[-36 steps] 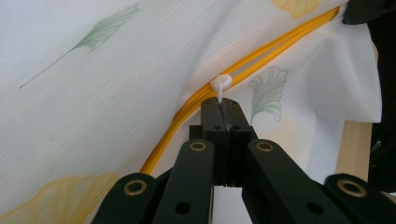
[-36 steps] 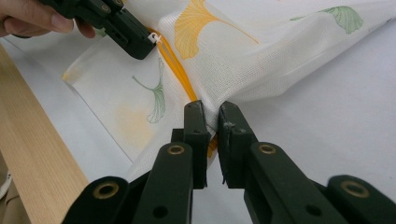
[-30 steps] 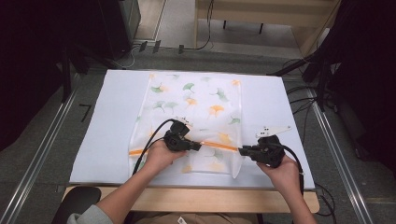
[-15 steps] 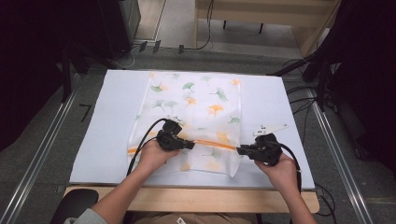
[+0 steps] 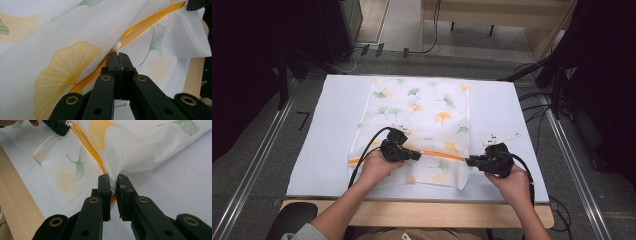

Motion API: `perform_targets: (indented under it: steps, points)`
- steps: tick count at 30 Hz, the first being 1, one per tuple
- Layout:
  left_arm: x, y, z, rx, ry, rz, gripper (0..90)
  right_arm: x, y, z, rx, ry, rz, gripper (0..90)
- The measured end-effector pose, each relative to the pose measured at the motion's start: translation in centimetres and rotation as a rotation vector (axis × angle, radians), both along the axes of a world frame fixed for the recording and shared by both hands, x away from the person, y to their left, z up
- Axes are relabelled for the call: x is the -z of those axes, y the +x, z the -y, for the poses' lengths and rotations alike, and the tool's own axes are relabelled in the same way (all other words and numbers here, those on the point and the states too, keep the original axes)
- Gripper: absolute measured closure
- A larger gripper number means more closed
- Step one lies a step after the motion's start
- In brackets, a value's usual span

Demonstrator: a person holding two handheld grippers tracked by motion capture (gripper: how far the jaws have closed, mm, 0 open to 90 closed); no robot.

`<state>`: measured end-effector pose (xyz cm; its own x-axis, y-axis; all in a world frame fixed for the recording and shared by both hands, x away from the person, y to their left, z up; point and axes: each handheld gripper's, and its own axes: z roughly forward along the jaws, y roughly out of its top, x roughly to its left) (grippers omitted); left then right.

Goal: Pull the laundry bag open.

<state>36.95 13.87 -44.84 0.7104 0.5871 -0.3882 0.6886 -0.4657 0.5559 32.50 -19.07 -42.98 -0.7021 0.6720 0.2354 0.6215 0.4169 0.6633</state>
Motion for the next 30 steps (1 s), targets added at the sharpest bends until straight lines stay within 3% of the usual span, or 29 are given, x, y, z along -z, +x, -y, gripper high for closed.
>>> perform_targets:
  steps: [13,22,30]
  points:
    - [0.0,0.0,0.0,0.004,-0.002,-0.014,90.0,0.1,0.0,0.0,-0.001,-0.002,-0.001,83.5]
    - [0.2,0.0,-0.3,-0.014,0.022,-0.006,90.0,0.2,0.1,-0.1,-0.001,-0.002,-0.013,83.9]
    - [0.3,0.0,-1.5,-0.026,0.052,-0.025,90.0,0.2,0.2,-0.1,0.002,-0.010,-0.019,84.0]
